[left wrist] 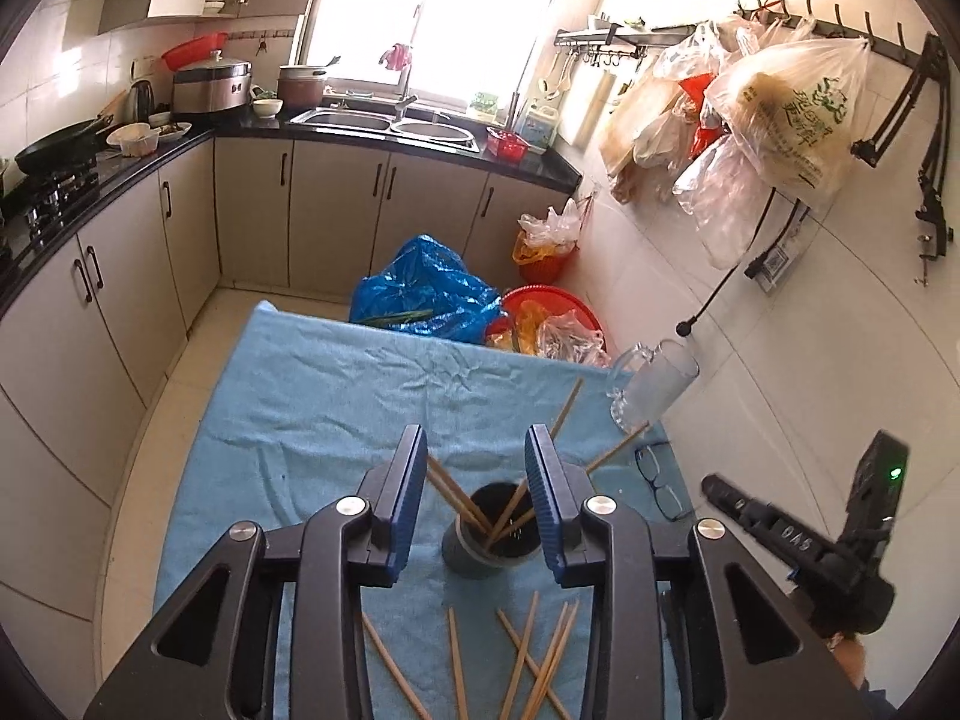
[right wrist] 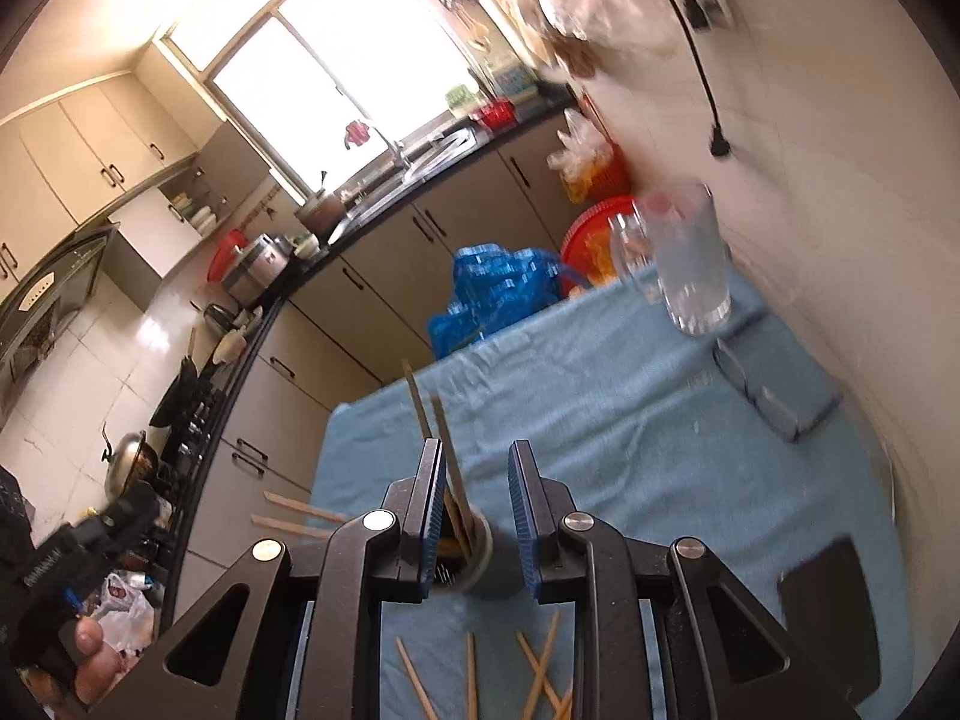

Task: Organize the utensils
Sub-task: 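Open the right tool into the cup while the left tool releases its chopstick, then grasp a chopstick with the right tool while the left tool grasps another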

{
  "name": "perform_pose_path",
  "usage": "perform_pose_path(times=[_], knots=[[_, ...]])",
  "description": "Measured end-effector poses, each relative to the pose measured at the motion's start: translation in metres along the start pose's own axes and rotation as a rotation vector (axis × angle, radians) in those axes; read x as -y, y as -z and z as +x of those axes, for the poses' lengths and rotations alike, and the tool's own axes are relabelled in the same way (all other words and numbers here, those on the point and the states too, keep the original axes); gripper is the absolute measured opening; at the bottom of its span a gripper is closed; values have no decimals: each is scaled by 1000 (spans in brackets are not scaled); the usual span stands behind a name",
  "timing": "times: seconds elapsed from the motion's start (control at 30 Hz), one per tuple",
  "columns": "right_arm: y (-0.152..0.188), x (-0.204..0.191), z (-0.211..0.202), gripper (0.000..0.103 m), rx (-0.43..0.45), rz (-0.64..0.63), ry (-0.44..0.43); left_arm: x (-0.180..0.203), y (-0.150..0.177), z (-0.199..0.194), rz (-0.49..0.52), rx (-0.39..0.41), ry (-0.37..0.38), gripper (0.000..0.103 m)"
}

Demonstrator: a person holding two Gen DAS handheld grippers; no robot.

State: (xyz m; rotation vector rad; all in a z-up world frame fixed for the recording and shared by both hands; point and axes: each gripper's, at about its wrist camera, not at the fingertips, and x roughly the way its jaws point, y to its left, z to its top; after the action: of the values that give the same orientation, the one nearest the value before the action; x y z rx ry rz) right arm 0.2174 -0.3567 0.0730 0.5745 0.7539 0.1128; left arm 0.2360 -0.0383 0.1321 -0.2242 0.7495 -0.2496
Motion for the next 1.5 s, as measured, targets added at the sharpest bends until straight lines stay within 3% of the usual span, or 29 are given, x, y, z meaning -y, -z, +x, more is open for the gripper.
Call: perform_pose_path(times=[0.2, 0.37, 0.53, 0.77, 1.5], knots=[[53, 33, 19, 23, -136, 52, 21, -4, 54, 3, 3, -81, 8, 33], [113, 73, 42, 23, -288, 126, 55, -15, 124, 38, -10, -285, -1, 33], [160, 96, 63, 23, -413, 194, 63, -26, 163, 59, -15, -413, -27, 33], [171, 89, 71, 23, -442, 170, 53, -41, 179, 62, -29, -447, -47, 33], [169, 89, 94, 18, -474, 200, 66, -52, 177, 60, -48, -458, -62, 33]])
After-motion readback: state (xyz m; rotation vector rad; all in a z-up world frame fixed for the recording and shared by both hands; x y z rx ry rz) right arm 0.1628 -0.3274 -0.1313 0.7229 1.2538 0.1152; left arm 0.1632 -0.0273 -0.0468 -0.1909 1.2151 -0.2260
